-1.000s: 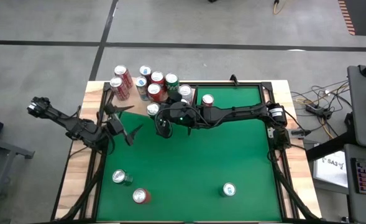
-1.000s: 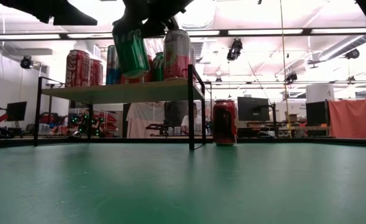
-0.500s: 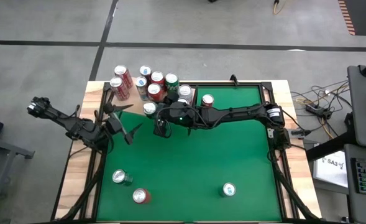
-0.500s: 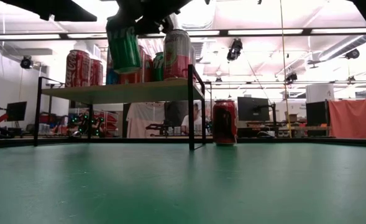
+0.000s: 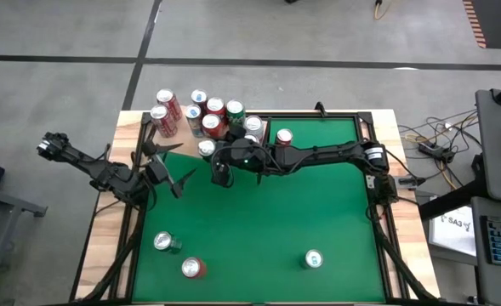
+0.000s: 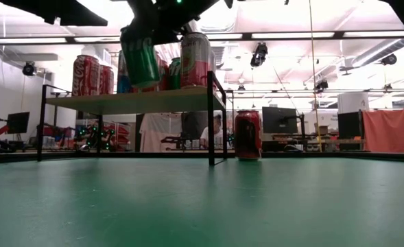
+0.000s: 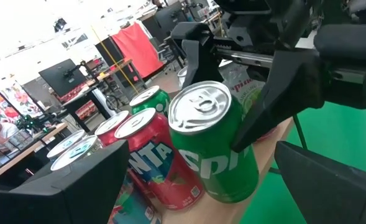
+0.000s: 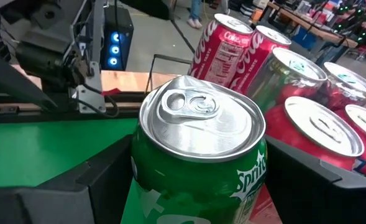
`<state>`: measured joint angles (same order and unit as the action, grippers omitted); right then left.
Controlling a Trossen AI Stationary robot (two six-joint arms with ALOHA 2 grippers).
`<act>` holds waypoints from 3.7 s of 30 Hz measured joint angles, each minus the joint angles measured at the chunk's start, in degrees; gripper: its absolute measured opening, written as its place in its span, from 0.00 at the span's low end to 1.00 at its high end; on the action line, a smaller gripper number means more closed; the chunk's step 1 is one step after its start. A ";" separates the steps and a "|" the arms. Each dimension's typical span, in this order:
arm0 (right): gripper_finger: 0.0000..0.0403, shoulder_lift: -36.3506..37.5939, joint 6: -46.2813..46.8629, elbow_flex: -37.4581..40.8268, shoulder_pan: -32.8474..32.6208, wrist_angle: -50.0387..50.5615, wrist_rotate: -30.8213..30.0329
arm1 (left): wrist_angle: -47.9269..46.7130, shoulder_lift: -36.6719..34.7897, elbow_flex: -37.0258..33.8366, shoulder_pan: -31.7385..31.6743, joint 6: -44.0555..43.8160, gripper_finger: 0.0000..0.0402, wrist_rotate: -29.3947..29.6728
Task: Place canned beverage on shelf
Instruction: Put the green soda can on the shelf aligned with the other green soda can
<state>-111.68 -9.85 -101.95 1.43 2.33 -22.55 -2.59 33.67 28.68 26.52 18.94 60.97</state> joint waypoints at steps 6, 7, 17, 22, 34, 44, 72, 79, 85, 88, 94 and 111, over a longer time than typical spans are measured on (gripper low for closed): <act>0.73 0.00 -0.01 0.00 0.02 0.02 -0.02 | 0.11 0.00 -0.21 0.00 0.00 0.96 0.00; 0.73 0.00 -0.03 0.00 0.02 -0.13 0.00 | 0.48 0.00 -0.21 0.00 0.04 0.96 0.00; 0.73 0.17 -5.37 0.00 -1.31 -1.43 -0.12 | 12.74 0.27 -0.28 0.00 4.04 0.96 -9.78; 0.73 0.26 -8.48 -1.33 -3.71 -1.14 0.05 | 13.08 0.37 -0.70 0.00 4.59 0.96 -15.10; 0.73 0.50 -10.77 -4.39 -8.33 -0.87 0.63 | 17.11 0.77 -1.44 -0.04 4.77 0.96 -21.54; 0.73 0.50 -9.54 -4.46 -8.70 -0.96 0.48 | 25.23 5.86 -1.48 -0.87 6.73 0.96 -22.30; 0.73 0.44 -9.19 -4.26 -9.14 -0.02 0.02 | 25.09 9.61 -1.39 -4.24 6.98 0.67 -23.18; 0.73 0.44 -8.51 -4.26 -9.07 -0.16 -0.22 | 26.14 9.15 -1.42 -4.24 6.68 0.58 -23.41; 0.73 0.53 -5.76 -4.61 -9.09 0.86 -2.42 | 25.54 7.50 -1.43 -4.00 6.97 0.76 -22.42; 0.73 0.95 -5.28 -4.65 -9.18 1.05 -2.41 | 25.51 6.62 -1.44 -3.71 6.58 0.84 -22.41; 0.73 1.80 -3.45 -4.68 -9.18 1.92 -2.67 | 24.24 5.35 -1.43 -3.04 5.99 0.93 -22.46; 0.73 4.20 2.57 -8.33 -9.09 2.61 -6.93 | 20.07 3.33 -1.56 -2.69 3.93 0.93 -22.45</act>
<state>-107.48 -7.28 -110.28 -7.66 4.93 -29.47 17.48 37.00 27.11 23.83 22.87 38.52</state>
